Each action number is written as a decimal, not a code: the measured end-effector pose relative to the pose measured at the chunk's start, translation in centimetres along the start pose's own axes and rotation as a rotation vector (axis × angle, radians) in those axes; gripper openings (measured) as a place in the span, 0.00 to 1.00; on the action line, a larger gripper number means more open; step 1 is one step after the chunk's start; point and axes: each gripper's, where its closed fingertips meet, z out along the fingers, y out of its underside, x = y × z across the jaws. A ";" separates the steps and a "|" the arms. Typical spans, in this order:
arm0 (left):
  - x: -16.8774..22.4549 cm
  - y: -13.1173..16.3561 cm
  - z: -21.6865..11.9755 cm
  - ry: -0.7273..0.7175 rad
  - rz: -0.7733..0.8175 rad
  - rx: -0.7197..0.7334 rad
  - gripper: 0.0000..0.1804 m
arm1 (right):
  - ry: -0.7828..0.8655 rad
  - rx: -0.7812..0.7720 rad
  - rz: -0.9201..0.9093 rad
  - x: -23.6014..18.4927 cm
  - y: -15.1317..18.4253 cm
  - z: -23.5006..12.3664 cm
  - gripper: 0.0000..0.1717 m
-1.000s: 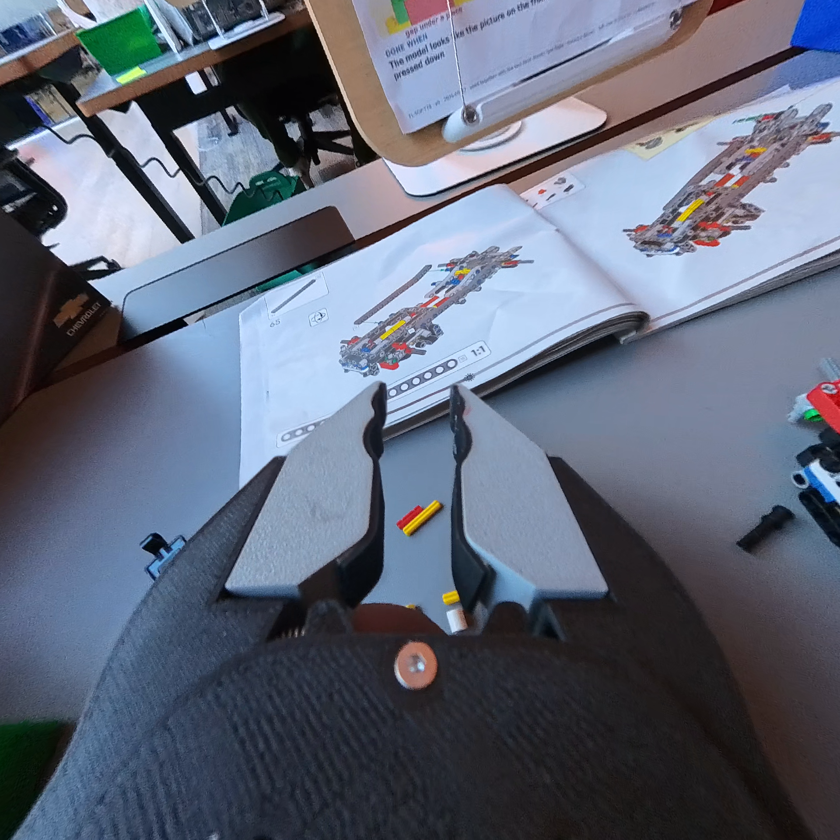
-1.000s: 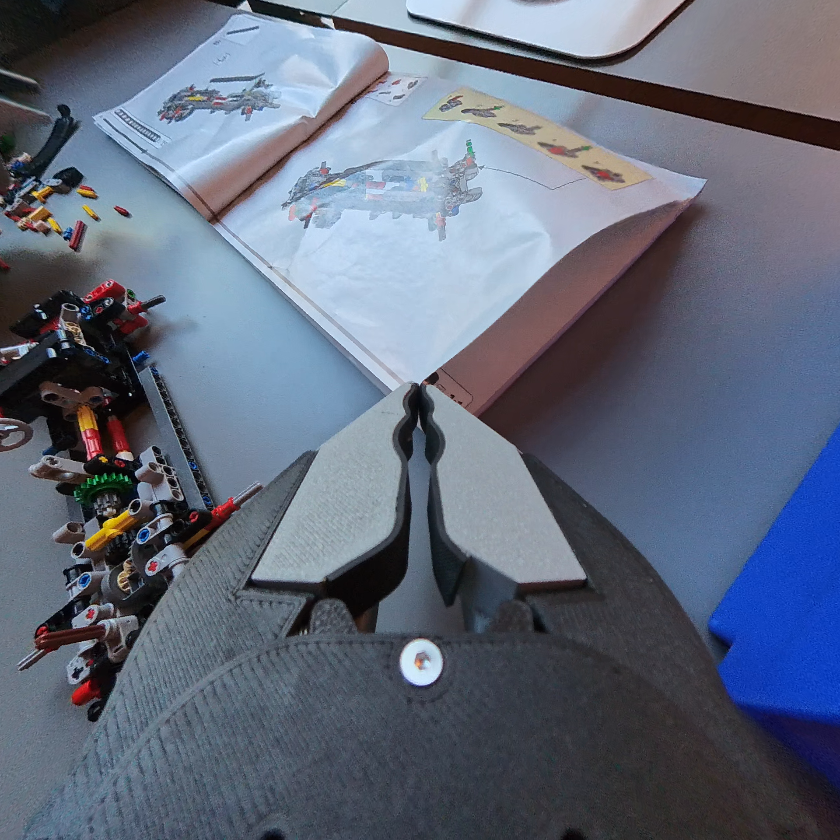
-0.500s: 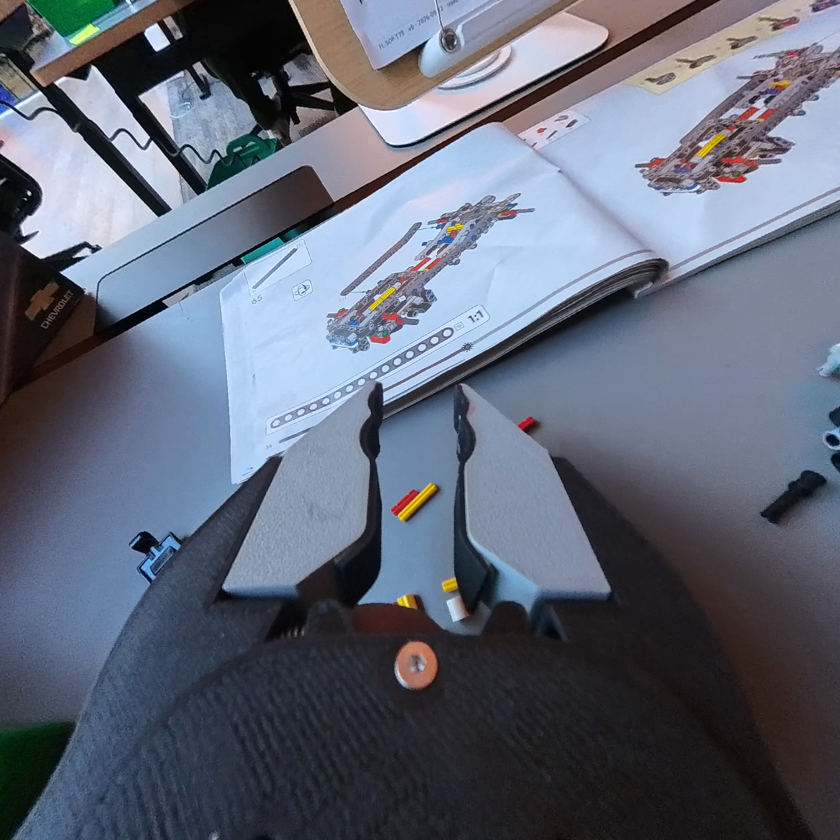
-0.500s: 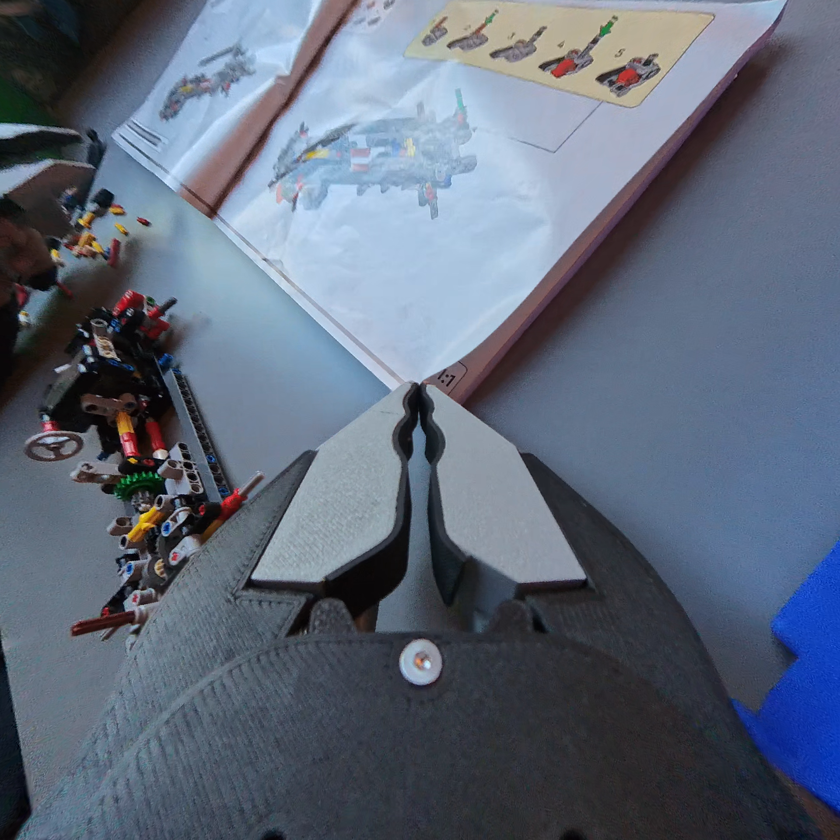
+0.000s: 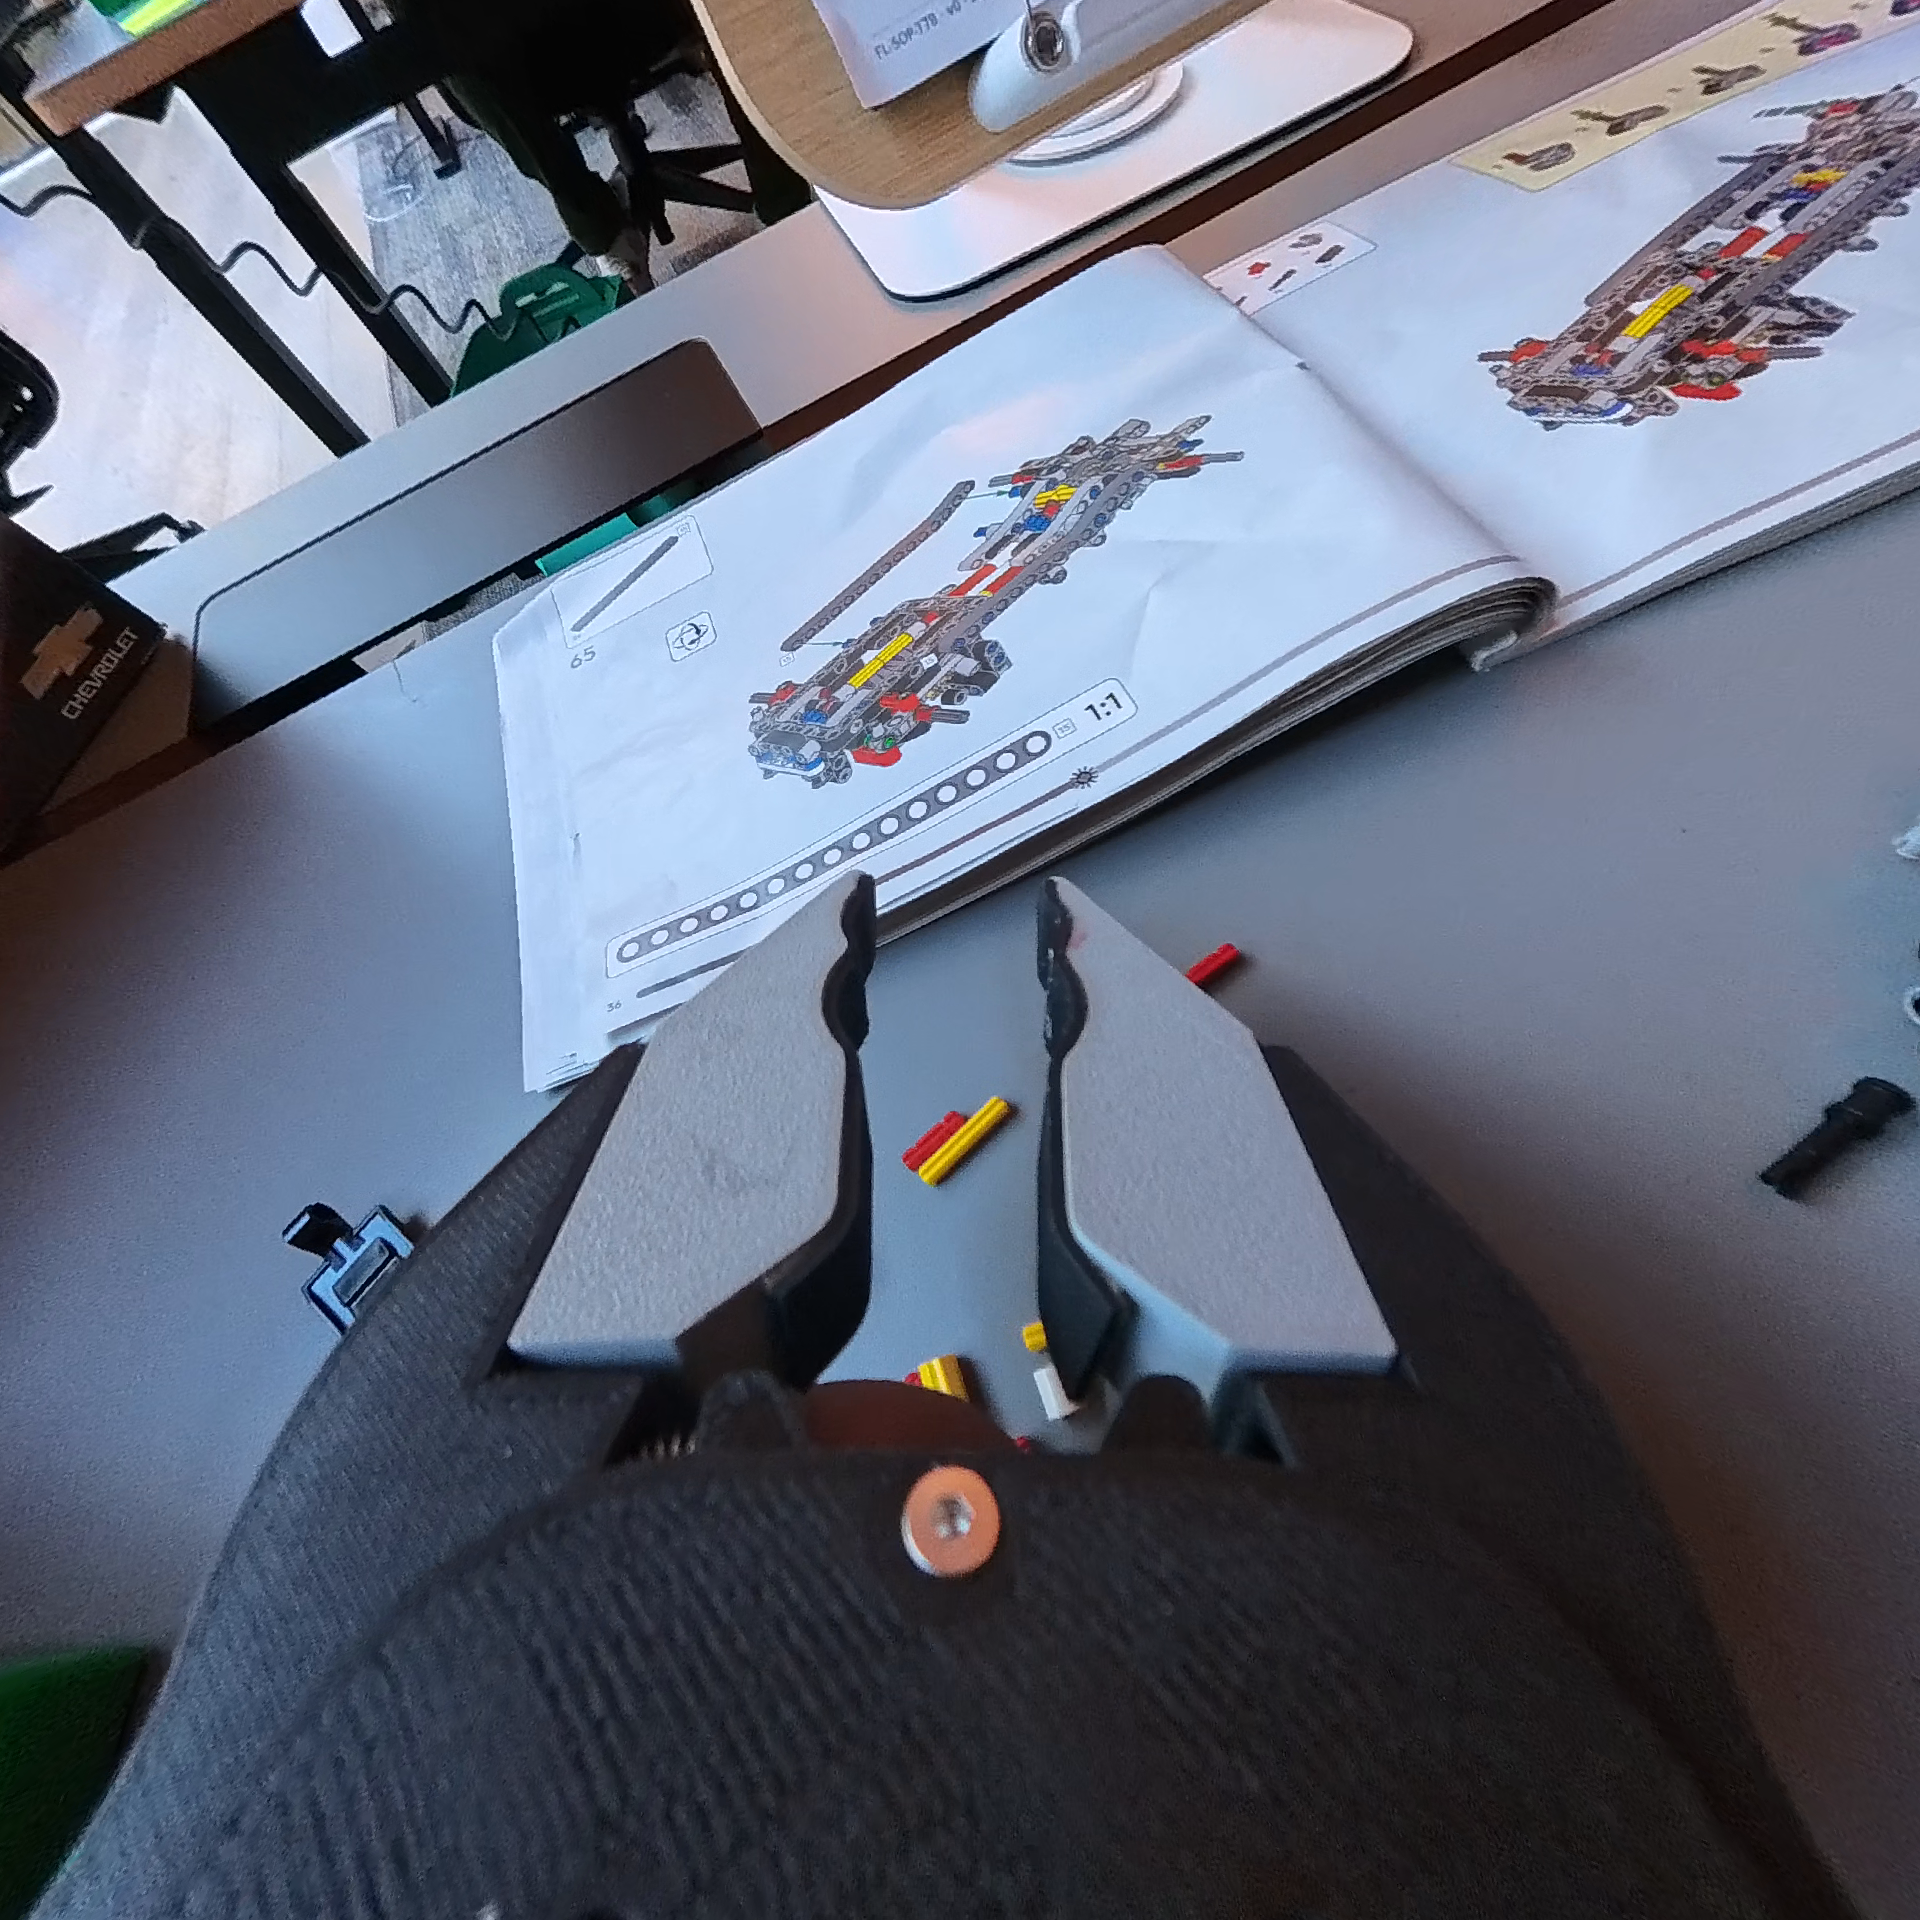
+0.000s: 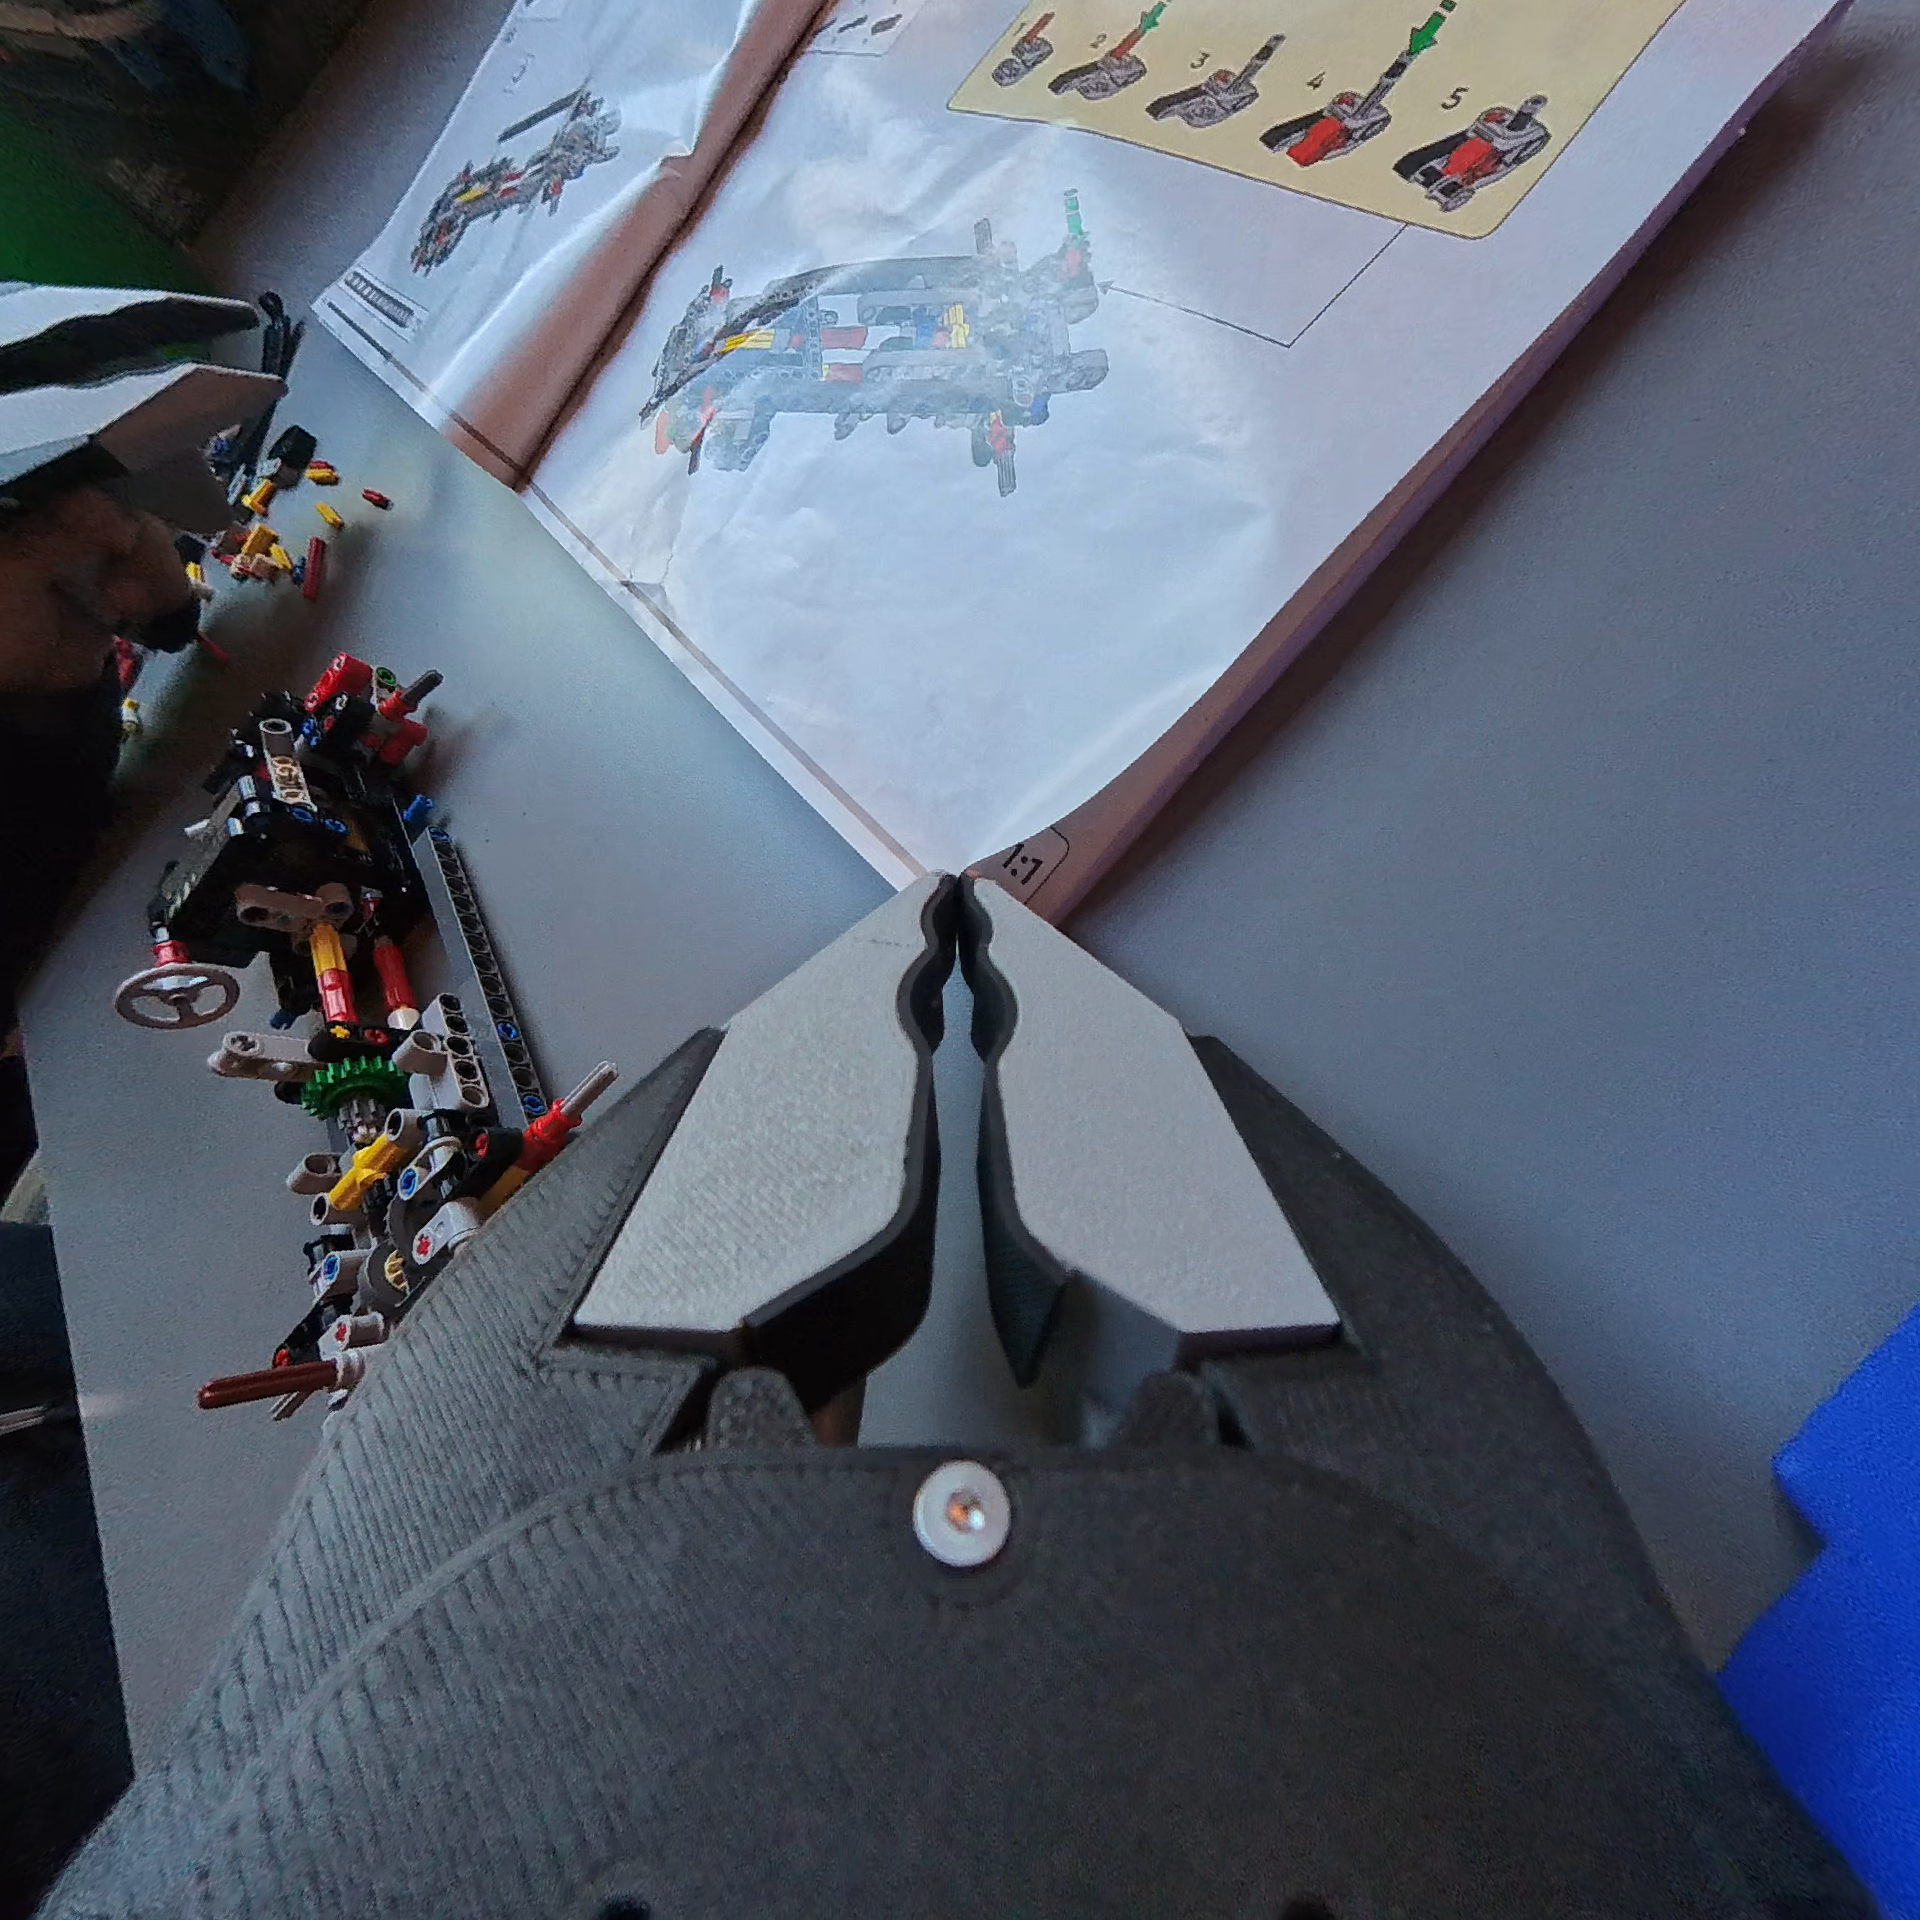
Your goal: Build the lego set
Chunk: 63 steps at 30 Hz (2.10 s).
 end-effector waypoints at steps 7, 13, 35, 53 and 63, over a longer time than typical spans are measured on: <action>0.1 -0.1 -0.1 -0.006 0.025 0.001 0.16 | 0.042 -0.013 -0.038 0.0 0.0 0.0 0.00; -1.9 -0.7 -0.8 -0.088 0.033 0.029 0.14 | 0.012 0.065 -0.085 -3.4 -4.6 -1.8 0.00; -6.0 -4.4 -5.3 -0.141 -0.213 0.260 0.17 | -0.525 -0.224 -0.397 -34.0 -19.2 19.2 0.00; -5.0 -4.3 -4.8 -0.091 -0.204 0.234 0.17 | -0.324 -0.093 -0.233 -18.1 -16.2 6.4 0.17; -5.3 -3.6 -4.3 -0.107 -0.194 0.202 0.17 | -0.180 -0.195 -0.269 -14.5 -11.4 10.3 0.15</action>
